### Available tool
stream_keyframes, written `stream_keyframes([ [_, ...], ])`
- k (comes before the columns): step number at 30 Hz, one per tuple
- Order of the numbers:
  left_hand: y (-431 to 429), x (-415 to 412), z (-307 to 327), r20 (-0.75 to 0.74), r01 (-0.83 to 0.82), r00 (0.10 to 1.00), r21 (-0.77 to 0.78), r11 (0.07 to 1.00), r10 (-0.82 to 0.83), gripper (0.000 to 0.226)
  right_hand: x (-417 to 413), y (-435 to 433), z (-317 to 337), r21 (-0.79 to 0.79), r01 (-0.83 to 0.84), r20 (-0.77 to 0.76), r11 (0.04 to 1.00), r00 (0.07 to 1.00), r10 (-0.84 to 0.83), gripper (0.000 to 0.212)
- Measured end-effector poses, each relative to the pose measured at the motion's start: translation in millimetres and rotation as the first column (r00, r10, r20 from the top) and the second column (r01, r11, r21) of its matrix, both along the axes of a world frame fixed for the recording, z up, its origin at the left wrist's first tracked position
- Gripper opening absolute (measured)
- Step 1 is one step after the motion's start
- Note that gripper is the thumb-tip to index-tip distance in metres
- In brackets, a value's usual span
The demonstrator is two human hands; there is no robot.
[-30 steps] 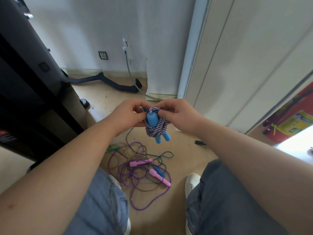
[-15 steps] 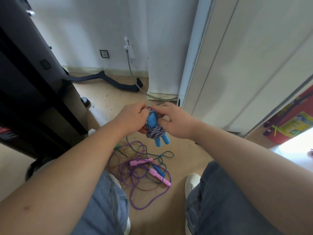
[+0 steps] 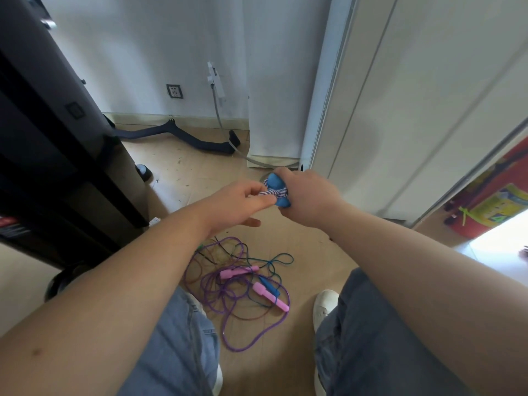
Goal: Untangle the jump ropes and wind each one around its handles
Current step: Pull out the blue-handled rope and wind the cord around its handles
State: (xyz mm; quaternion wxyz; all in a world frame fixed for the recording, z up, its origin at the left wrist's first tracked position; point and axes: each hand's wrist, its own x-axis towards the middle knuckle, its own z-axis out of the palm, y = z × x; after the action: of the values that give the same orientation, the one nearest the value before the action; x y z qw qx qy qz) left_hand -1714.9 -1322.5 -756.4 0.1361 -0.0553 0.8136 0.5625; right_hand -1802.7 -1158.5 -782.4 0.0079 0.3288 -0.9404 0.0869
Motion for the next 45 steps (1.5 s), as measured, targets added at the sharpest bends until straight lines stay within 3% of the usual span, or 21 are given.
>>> stream_keyframes([
  [4,5,1,-4,-0.007,0.078,0.997,-0.090,0.993,-0.079,0.015,-4,4,-3,0.089,0.056,0.014,0.994,0.998,-0.058,0.051],
  [6,7,2,-4,-0.037,0.072,0.996,-0.110,0.991,-0.076,0.016,-4,4,-5,0.113,0.039,0.100,0.993,0.994,-0.051,0.054],
  [9,7,0,0,-0.209,-0.121,0.975,-0.186,0.975,0.081,0.017,-1,4,0,0.052,-0.011,0.380,0.999,0.925,-0.009,0.057],
  [11,3,-3,0,-0.275,-0.224,0.944,-0.122,0.967,0.184,0.014,7,2,7,0.034,-0.079,0.436,0.996,0.898,0.056,0.054],
  [16,2,-7,-4,-0.195,-0.334,0.923,0.018,0.942,0.331,0.010,19,-5,9,-0.133,-0.148,0.341,0.980,0.922,0.185,0.051],
  [20,-3,-13,-3,-0.228,-0.460,0.864,0.005,0.888,0.449,0.015,23,-5,12,-0.281,-0.174,0.161,0.944,0.961,0.225,0.068],
  [22,-8,-17,-2,-0.253,-0.521,0.819,0.045,0.852,0.515,0.018,28,-7,16,-0.371,-0.149,0.107,0.917,0.974,0.202,0.064],
  [24,-12,-20,-2,-0.234,-0.562,0.789,0.099,0.821,0.568,0.018,31,-10,19,-0.411,-0.132,0.109,0.902,0.975,0.193,0.056],
  [26,-16,-23,-3,-0.194,-0.579,0.782,0.129,0.805,0.593,0.013,34,-11,23,-0.413,-0.118,0.223,0.903,0.949,0.225,0.049],
  [28,-18,-24,-7,-0.179,-0.587,0.782,0.113,0.802,0.597,0.012,36,-10,24,-0.392,-0.131,0.322,0.911,0.908,0.269,0.046],
  [32,-20,-25,-13,-0.185,-0.570,0.803,0.044,0.821,0.567,0.013,37,-9,28,-0.329,-0.186,0.335,0.926,0.894,0.299,0.043],
  [38,-16,-20,-8,-0.127,-0.380,0.913,0.085,0.921,0.388,0.011,44,-2,21,-0.184,-0.185,0.317,0.965,0.918,0.237,0.036],
  [42,-6,-9,-9,-0.128,-0.289,0.944,0.117,0.950,0.303,0.008,43,-3,18,-0.234,-0.077,0.307,0.969,0.940,0.149,0.023],
  [45,-3,0,-3,-0.148,-0.273,0.946,0.112,0.955,0.288,0.010,41,-2,26,-0.316,0.087,0.401,0.945,0.915,0.050,0.031],
])
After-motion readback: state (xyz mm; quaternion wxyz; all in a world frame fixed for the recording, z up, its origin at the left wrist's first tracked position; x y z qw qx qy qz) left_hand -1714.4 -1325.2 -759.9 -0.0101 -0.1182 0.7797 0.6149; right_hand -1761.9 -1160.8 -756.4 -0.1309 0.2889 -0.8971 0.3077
